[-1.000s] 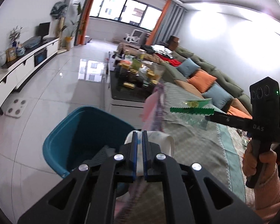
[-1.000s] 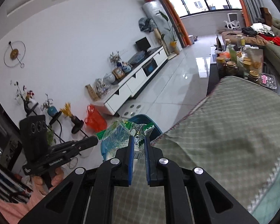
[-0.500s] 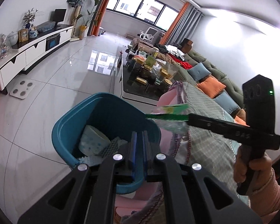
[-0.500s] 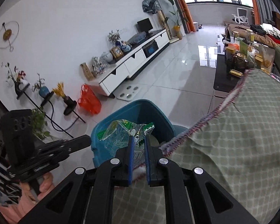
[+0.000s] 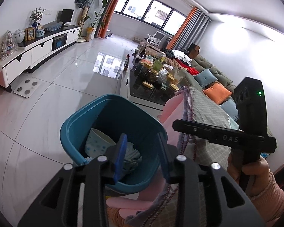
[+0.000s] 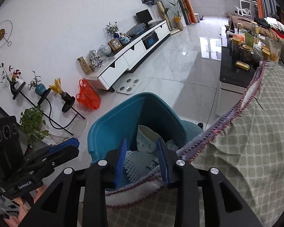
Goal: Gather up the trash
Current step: 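Open both tools to drop the cup and plastic bag into the bin, then move both open tools back over the trash on the bed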
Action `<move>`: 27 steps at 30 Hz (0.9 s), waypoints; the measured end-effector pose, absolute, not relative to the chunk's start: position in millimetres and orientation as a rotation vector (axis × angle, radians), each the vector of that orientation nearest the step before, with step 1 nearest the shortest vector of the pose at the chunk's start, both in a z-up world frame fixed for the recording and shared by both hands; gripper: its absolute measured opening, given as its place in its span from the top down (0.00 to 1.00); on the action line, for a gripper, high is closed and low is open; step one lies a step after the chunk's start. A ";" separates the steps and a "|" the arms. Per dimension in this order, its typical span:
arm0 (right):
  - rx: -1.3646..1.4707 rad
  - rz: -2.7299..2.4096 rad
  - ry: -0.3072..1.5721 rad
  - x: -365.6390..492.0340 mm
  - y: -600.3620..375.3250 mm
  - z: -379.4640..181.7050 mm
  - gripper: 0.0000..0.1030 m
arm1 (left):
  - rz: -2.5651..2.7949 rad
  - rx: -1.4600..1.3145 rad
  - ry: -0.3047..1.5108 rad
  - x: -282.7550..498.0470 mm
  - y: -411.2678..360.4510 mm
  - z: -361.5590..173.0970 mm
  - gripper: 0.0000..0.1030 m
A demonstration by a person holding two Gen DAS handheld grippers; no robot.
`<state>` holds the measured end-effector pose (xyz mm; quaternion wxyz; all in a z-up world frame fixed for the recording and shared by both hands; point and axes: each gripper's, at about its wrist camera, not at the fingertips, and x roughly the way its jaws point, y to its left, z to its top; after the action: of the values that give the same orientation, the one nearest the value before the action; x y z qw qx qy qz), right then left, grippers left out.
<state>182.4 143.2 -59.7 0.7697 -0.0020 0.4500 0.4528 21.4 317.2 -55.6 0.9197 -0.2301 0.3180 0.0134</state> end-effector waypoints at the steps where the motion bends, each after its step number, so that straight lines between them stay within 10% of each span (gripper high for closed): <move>1: 0.004 0.983 0.970 181.5 140.8 -57.3 0.64 | 0.029 -0.473 0.648 20.3 316.4 -54.2 0.57; 16: 0.049 0.903 0.742 130.7 5.6 12.6 0.49 | -0.176 -0.312 0.528 18.4 215.9 -20.9 0.16; 27: 0.101 0.650 0.654 94.1 -143.3 34.2 0.48 | -0.536 -0.165 0.592 32.4 73.2 -35.9 0.15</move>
<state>94.1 -143.3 34.2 0.8945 0.0488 0.3152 0.3133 32.5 73.2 -35.9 0.9181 -0.0803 0.2877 -0.2605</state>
